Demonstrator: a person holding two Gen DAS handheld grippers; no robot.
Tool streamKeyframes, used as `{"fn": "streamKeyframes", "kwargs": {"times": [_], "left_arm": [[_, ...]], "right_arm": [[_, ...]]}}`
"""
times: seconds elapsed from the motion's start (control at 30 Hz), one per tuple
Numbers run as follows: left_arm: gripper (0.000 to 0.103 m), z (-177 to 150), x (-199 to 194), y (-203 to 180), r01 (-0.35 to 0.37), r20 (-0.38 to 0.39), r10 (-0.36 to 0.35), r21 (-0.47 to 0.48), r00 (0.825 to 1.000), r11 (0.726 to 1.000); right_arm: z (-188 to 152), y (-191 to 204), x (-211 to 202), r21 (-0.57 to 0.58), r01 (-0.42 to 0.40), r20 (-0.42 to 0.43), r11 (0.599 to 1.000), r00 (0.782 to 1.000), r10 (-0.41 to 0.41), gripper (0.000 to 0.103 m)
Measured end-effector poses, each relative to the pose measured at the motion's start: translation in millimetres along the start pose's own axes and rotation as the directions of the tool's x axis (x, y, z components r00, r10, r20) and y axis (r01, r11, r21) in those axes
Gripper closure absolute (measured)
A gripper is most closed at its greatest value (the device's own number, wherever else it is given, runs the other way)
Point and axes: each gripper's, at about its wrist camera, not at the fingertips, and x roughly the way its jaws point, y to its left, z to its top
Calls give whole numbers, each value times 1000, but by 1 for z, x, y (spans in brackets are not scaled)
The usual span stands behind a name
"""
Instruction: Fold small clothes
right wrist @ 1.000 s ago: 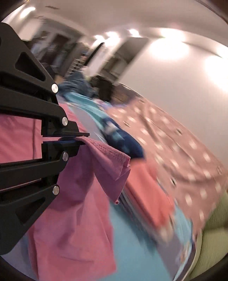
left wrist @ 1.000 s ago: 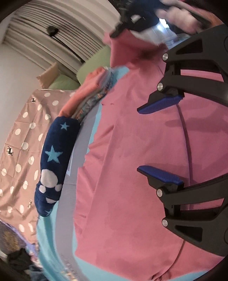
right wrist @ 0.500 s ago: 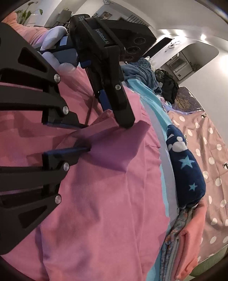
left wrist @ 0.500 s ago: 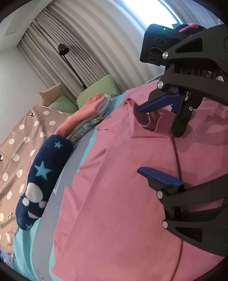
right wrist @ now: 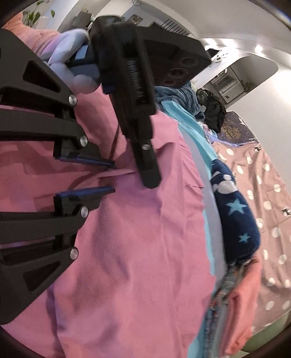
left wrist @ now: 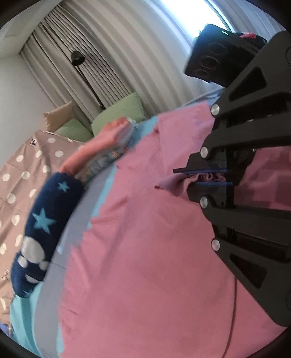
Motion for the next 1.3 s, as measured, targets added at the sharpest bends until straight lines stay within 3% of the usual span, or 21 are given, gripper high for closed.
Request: {"fn": "streamKeyframes", "kwargs": {"times": [0.13, 0.3, 0.37, 0.4, 0.47, 0.53, 0.67, 0.73, 0.87, 1.0, 1.07, 1.2, 1.3], "left_arm": [[98, 25, -24, -41, -4, 58, -2, 107, 998, 994], [98, 56, -76, -74, -125, 162, 88, 240, 983, 963], [98, 60, -91, -67, -186, 186, 142, 245, 972, 952], [98, 62, -97, -58, -222, 197, 177, 236, 964, 946], [98, 63, -106, -31, -288, 201, 249, 195, 947, 938], [98, 62, -107, -6, -308, 178, 281, 154, 943, 939], [98, 54, -108, 35, -297, 144, 285, 70, 948, 952], [98, 52, -105, 45, -307, 138, 297, 58, 945, 950], [98, 50, -104, 55, -328, 124, 322, 36, 939, 944], [97, 52, -109, 64, -406, 139, 398, 31, 907, 913], [95, 52, -108, 78, -466, 120, 461, 23, 879, 884], [69, 45, -109, 90, -548, 95, 545, 3, 833, 836], [68, 42, -115, 74, -559, 122, 553, 20, 824, 829]], "right_arm": [[27, 24, -26, -65, 15, 110, 998, 994, -7, 97], [66, 67, -31, -148, -30, 154, 989, 987, 53, 96], [69, 82, -18, -174, -48, 104, 984, 992, 66, 77], [68, 85, -13, -175, -48, 77, 983, 995, 62, 52], [62, 85, -13, -165, -79, 38, 983, 995, 87, 48], [54, 73, -23, -149, -87, 22, 985, 996, 91, 48], [27, 13, -53, -85, 32, 14, 996, 999, -31, 48], [11, -23, -65, -7, 98, -14, 995, 995, -98, 48], [-19, -85, -84, 190, 154, -54, 970, 988, -147, 48], [-32, -93, -98, 230, 119, -21, 966, 993, -117, 49], [-35, -84, -101, 186, 150, -22, 971, 989, -149, 48], [-43, -76, -102, 122, 164, -18, 979, 986, -163, 45], [-46, -82, -107, 148, 120, -5, 982, 993, -121, 45]]}}
